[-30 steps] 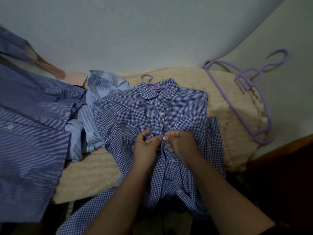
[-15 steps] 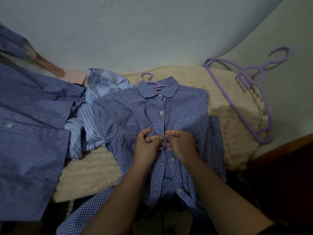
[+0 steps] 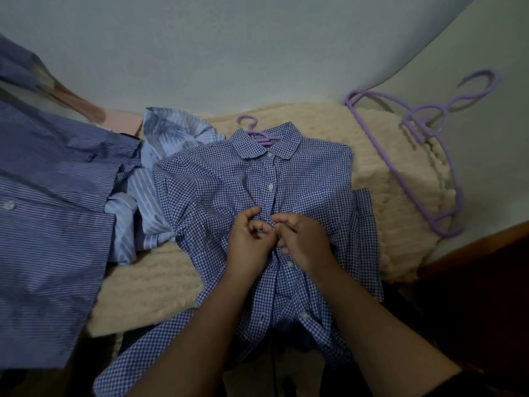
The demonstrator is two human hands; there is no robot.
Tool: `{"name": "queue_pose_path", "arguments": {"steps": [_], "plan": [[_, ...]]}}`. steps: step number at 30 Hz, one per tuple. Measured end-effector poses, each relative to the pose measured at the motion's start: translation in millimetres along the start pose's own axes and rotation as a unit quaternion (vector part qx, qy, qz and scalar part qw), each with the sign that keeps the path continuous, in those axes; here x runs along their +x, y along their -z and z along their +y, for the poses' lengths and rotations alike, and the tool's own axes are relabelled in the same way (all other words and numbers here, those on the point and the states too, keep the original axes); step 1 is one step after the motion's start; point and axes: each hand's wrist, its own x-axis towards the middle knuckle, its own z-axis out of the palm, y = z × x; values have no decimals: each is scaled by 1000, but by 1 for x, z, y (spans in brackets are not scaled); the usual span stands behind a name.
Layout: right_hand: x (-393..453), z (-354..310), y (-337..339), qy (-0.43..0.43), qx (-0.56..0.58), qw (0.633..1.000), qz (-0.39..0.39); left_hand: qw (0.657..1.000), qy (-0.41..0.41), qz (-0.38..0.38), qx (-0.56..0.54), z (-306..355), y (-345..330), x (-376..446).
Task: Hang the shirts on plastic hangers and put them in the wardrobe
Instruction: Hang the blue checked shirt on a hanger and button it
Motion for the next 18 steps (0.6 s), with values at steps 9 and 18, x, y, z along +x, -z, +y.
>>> {"name": "queue_pose_path", "arguments": {"steps": [9,18], "plan": [[-2,1,0,31,-53,998,12,999,-30,-3,29,-8,-1,-2],[2,0,2,8,-84,995,-50,999,-23,7,33,-9,0,-4]]}}
